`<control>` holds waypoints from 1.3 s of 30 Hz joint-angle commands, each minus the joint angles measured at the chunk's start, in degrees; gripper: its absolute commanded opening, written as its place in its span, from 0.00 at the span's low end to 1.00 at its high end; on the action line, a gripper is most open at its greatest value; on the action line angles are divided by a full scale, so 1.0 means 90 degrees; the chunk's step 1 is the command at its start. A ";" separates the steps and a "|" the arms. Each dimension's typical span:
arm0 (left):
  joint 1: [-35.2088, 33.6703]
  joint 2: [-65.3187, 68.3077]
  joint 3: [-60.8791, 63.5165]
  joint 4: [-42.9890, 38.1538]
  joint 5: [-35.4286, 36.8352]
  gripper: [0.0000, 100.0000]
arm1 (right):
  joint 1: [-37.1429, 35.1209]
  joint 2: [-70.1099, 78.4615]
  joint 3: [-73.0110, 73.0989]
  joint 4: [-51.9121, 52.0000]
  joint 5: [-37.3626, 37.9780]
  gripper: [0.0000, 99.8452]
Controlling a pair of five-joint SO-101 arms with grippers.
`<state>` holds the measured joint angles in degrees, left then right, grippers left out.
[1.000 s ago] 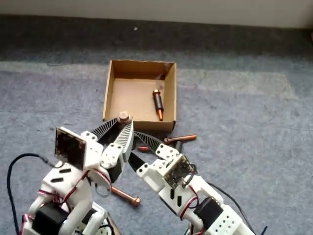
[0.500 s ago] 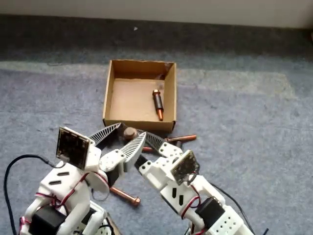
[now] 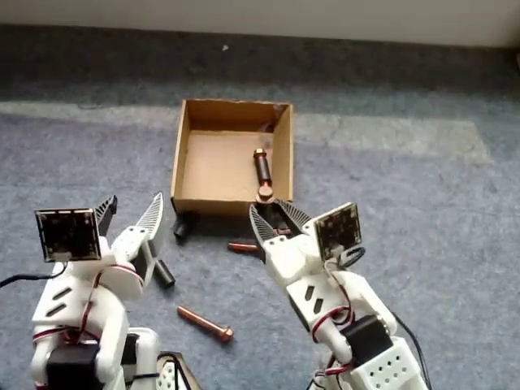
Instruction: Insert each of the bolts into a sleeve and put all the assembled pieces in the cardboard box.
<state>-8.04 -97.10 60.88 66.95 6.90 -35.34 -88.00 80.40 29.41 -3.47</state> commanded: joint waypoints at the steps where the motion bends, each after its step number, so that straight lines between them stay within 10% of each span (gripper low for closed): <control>1: -0.0737 0.0034 0.0786 -0.0039 -0.0068 0.24 | 0.0288 0.1851 -0.1294 -0.0005 -0.0098 0.00; 21: -0.1607 0.0024 0.2779 -0.0674 -0.0088 0.24 | 0.1079 0.9070 -0.6618 0.0083 -0.0098 0.09; 39: -0.1587 0.0024 0.2779 -0.0674 -0.0088 0.24 | 0.1070 0.8484 -0.7145 0.5260 -0.0107 0.17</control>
<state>-22.02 -96.40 86.20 61.93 6.55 -26.37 -8.53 14.11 74.15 -3.65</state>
